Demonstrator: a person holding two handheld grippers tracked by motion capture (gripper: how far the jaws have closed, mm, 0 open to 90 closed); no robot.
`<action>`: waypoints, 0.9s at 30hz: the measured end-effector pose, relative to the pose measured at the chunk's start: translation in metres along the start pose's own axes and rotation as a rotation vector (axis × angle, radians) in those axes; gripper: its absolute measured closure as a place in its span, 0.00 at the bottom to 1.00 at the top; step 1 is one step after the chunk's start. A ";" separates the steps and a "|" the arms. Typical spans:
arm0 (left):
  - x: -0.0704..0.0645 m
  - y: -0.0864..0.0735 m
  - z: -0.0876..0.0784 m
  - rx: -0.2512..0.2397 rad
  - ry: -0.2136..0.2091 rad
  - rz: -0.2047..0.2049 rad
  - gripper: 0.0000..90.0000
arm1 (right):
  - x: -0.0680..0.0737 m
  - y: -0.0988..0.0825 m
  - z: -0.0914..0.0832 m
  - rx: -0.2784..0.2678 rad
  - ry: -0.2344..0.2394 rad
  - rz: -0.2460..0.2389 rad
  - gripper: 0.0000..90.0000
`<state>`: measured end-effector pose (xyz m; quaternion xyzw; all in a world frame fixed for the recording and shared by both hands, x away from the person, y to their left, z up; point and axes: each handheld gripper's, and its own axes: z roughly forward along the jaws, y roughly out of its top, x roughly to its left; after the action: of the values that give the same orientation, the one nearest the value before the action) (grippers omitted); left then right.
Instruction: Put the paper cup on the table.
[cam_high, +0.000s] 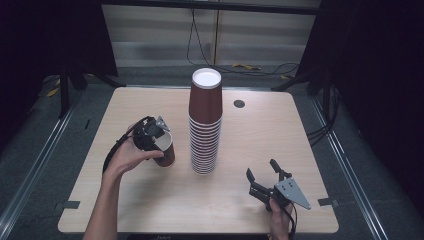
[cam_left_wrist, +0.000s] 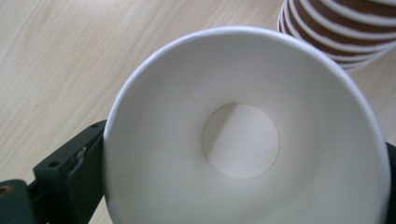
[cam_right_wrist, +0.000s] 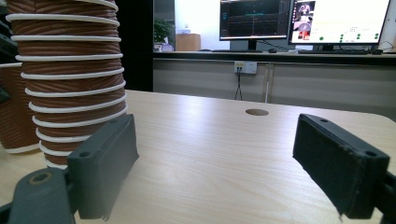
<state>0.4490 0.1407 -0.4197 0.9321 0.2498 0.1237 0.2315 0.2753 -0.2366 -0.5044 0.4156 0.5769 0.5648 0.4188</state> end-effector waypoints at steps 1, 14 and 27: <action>0.001 0.000 0.001 -0.007 -0.008 -0.002 0.02 | 0.000 0.000 0.000 -0.001 0.001 -0.002 0.15; 0.001 -0.011 0.012 -0.096 -0.009 -0.061 0.05 | 0.000 0.000 0.000 0.000 0.003 0.000 0.15; 0.000 -0.029 0.025 -0.158 -0.018 -0.155 0.12 | 0.000 0.000 0.000 0.001 0.004 0.000 0.15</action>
<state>0.4463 0.1537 -0.4553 0.8898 0.3085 0.1163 0.3154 0.2754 -0.2368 -0.5043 0.4147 0.5780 0.5653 0.4176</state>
